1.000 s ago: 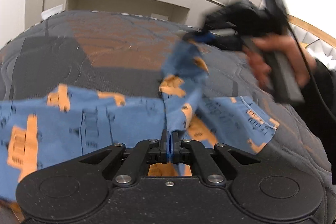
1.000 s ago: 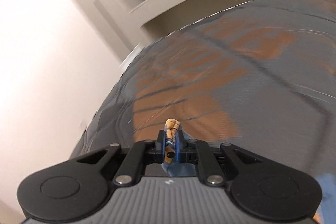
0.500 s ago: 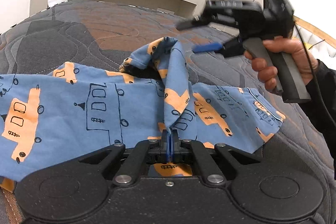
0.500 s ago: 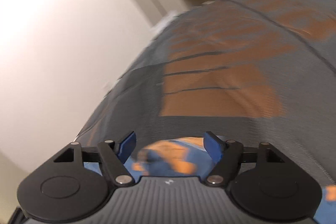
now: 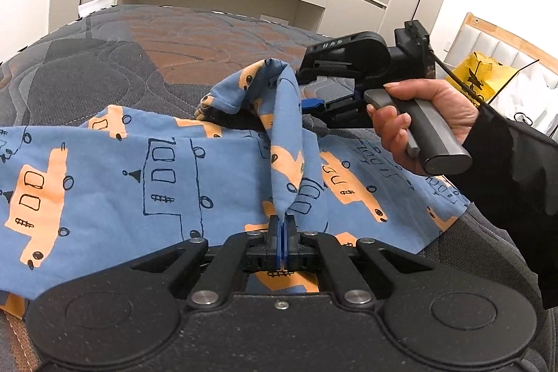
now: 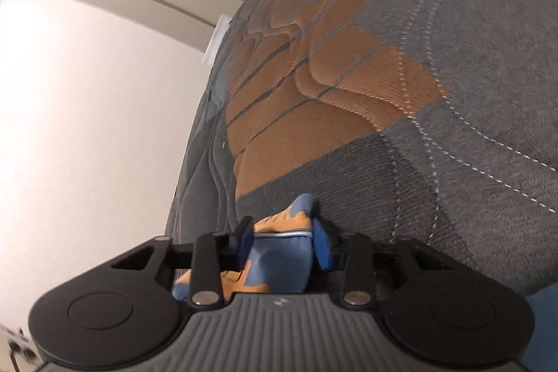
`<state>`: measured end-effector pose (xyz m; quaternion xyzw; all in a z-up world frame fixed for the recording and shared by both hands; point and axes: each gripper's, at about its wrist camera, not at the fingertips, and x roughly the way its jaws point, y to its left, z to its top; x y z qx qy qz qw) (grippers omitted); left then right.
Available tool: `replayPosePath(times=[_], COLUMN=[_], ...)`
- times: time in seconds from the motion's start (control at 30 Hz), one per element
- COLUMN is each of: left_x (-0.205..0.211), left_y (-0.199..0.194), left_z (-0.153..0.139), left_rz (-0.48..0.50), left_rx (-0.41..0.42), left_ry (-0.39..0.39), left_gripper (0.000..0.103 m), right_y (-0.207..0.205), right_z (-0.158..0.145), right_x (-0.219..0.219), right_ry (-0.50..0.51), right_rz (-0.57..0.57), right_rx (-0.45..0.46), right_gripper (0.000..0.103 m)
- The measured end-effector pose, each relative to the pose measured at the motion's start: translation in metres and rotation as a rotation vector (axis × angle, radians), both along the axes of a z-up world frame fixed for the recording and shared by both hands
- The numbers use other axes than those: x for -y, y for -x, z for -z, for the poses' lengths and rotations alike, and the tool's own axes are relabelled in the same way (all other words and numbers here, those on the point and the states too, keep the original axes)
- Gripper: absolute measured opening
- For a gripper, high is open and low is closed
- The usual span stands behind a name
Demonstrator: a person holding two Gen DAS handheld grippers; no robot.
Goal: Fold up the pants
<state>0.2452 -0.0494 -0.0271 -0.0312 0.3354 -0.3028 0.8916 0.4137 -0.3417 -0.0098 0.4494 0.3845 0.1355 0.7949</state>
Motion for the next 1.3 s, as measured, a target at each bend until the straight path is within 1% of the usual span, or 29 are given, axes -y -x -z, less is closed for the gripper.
replayPosePath(times=[0.03,0.1,0.13,0.17,0.23,0.3,0.37,0.43,0.5,0.57,0.63,0.7,0.73,0.8,0.87,0.9,0.97,1.1,1.13,1.17,1.2,1.27,1.3], left_x=[0.0,0.001,0.001,0.0,0.001,0.005,0.012,0.022,0.034,0.051,0.068,0.084,0.091,0.1,0.1,0.099,0.097,0.1,0.101,0.102,0.104,0.106,0.106], left_y=[0.0,0.001,0.002,0.002,0.003,0.004,0.007,0.015,0.026,0.04,0.054,0.065,0.069,0.073,0.073,0.073,0.072,0.074,0.073,0.072,0.071,0.069,0.069], left_z=[0.0,-0.001,-0.001,-0.002,-0.006,-0.013,-0.023,-0.033,-0.043,-0.047,-0.042,-0.031,-0.024,-0.01,-0.003,-0.002,-0.004,-0.005,-0.004,-0.004,-0.005,-0.003,-0.003], left_rz=[-0.001,-0.002,-0.003,-0.004,-0.001,0.006,0.017,0.045,0.096,0.164,0.229,0.283,0.3,0.306,0.295,0.284,0.269,0.256,0.252,0.246,0.241,0.231,0.227], left_rx=[0.002,0.006,0.009,0.013,0.022,0.04,0.09,0.158,0.22,0.282,0.322,0.335,0.333,0.32,0.295,0.29,0.277,0.268,0.268,0.266,0.263,0.254,0.25], left_ry=[-0.002,-0.005,-0.004,-0.003,-0.004,-0.01,-0.041,-0.08,-0.117,-0.179,-0.255,-0.331,-0.369,-0.428,-0.442,-0.436,-0.429,-0.436,-0.435,-0.432,-0.426,-0.414,-0.409], left_gripper=[0.0,0.0,0.0,0.0,0.0,0.0,0.0,0.0,0.0,0.0,0.0,0.0,0.0,0.0,0.0,0.0,0.0,0.001,0.001,0.001,0.002,0.002,0.002], right_y=[-0.001,-0.003,-0.003,-0.002,0.003,0.012,0.036,0.068,0.109,0.155,0.198,0.234,0.244,0.255,0.253,0.253,0.251,0.245,0.243,0.241,0.24,0.232,0.228], right_z=[0.002,0.004,0.003,0.001,-0.004,-0.017,-0.04,-0.063,-0.083,-0.092,-0.088,-0.074,-0.064,-0.041,-0.017,-0.008,-0.001,-0.001,-0.004,-0.008,-0.012,-0.025,-0.026], right_x=[0.001,-0.003,-0.004,-0.005,-0.006,-0.004,0.01,0.025,0.043,0.061,0.074,0.082,0.085,0.09,0.09,0.091,0.092,0.1,0.103,0.104,0.105,0.106,0.105], right_ry=[0.011,0.05,0.07,0.088,0.108,0.128,0.17,0.241,0.326,0.387,0.437,0.481,0.491,0.486,0.469,0.454,0.429,0.387,0.391,0.412,0.452,0.549,0.584], right_rz=[0.003,-0.01,-0.009,-0.007,0.008,0.024,0.059,0.101,0.15,0.202,0.24,0.266,0.269,0.262,0.246,0.241,0.231,0.213,0.201,0.205,0.214,0.196,0.171], right_rx=[-0.01,-0.014,-0.01,0.002,0.036,0.084,0.149,0.225,0.29,0.317,0.311,0.279,0.25,0.182,0.124,0.112,0.119,0.139,0.135,0.138,0.145,0.182,0.193], right_gripper=[0.026,0.012,0.01,0.007,0.006,0.006,0.006,0.006,0.006,0.006,0.006,0.006,0.006,0.006,0.006,0.006,0.007,0.016,0.016,0.024,0.037,0.047,0.047])
